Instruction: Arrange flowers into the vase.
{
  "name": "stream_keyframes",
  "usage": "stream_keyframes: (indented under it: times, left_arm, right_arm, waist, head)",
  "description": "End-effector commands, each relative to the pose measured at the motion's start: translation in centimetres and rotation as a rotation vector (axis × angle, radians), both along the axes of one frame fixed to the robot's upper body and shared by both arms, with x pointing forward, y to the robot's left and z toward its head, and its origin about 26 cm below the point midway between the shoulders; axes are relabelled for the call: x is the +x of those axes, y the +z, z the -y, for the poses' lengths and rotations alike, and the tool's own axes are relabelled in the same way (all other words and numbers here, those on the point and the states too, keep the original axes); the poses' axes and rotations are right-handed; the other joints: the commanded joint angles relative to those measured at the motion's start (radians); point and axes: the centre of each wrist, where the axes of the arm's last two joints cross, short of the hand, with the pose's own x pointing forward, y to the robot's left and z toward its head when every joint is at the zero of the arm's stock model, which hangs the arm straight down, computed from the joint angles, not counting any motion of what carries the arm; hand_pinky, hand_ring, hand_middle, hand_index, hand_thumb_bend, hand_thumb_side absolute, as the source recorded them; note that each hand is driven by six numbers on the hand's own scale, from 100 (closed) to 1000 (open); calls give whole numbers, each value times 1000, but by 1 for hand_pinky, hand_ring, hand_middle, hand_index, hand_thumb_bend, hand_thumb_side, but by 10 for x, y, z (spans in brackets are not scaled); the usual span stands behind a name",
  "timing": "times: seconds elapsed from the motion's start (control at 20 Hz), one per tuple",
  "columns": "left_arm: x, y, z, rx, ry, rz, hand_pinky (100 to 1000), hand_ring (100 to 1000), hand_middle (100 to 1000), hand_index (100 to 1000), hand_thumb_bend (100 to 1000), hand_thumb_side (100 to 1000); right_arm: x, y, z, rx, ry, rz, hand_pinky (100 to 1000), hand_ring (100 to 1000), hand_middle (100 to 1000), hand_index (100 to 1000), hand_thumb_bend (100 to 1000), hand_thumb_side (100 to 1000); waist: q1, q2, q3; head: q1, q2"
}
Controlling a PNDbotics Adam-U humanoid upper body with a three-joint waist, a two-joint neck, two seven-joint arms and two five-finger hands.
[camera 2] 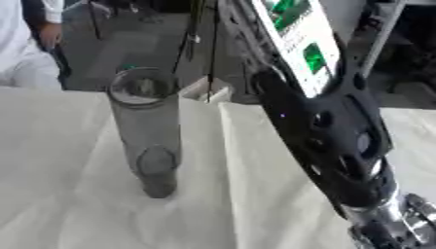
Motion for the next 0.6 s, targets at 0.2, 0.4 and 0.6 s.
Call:
stream_keyframes:
  times: [0.2,0.4,0.6]
  left_arm:
    - [-3,10,-1,22,-4,29,756,842,854,938,100,969]
    - [-3,11,0,20,-6,31,756,842,854,937,100,969]
    - [-3,11,0,20,-8,32,756,842,854,938,100,969]
  right_arm:
    - [-8,10,1,67,-33,-6,100,100,100,100,100,405]
    - [-10,11,-3,85,-15,23,100,100,100,100,100,417]
    - [-11,11,-5,93,-5,32,100,100,100,100,100,416]
  waist:
    - [-5,-39,5]
    - [-6,-39,10]
    - [-7,-38,12]
  head:
    - [-11,-33]
    - [-18,-33]
    - [-21,-33]
